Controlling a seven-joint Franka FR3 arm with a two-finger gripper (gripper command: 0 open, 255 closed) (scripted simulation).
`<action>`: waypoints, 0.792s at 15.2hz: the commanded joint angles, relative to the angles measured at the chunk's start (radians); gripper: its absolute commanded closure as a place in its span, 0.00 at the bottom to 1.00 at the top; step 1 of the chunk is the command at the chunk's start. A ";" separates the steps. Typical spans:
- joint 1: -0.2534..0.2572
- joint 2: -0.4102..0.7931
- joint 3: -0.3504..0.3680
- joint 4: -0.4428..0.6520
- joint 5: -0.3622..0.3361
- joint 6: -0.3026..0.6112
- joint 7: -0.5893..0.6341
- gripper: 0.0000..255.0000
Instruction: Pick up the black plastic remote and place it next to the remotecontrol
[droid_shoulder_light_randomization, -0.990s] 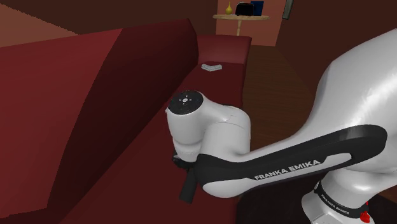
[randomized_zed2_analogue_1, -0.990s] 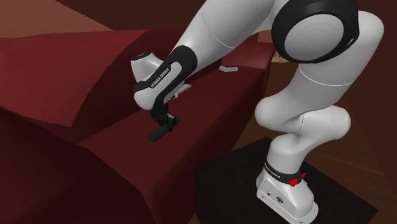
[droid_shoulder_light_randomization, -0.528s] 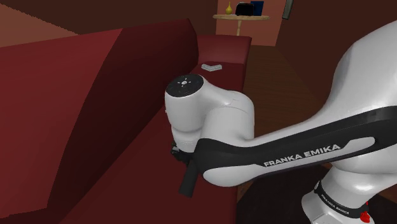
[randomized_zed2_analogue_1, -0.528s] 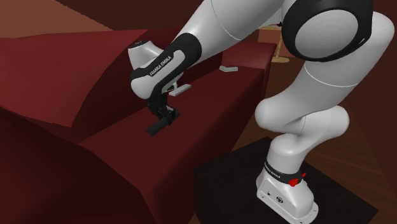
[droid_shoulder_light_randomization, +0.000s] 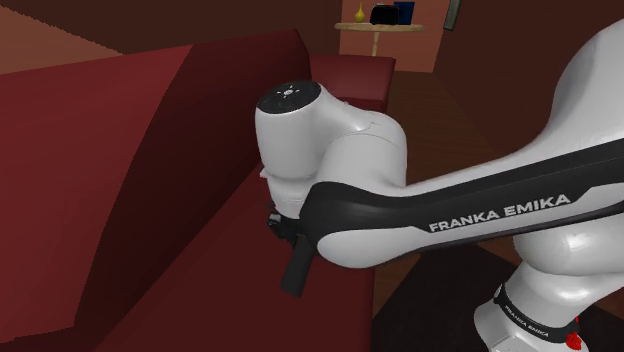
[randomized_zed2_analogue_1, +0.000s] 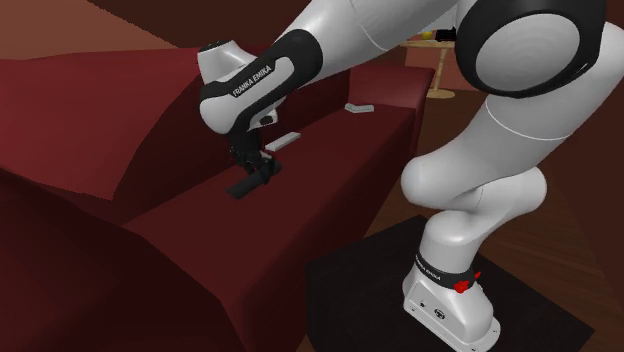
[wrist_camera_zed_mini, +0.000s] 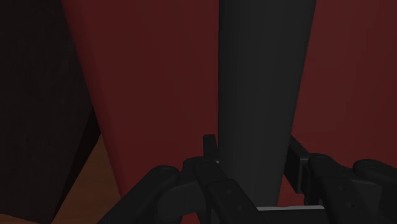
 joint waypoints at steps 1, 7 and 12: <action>-0.015 0.008 -0.011 0.009 -0.011 -0.004 -0.017 1.00; -0.206 0.094 0.041 0.042 -0.097 0.046 -0.096 1.00; -0.459 0.172 0.185 0.103 -0.177 0.074 -0.149 1.00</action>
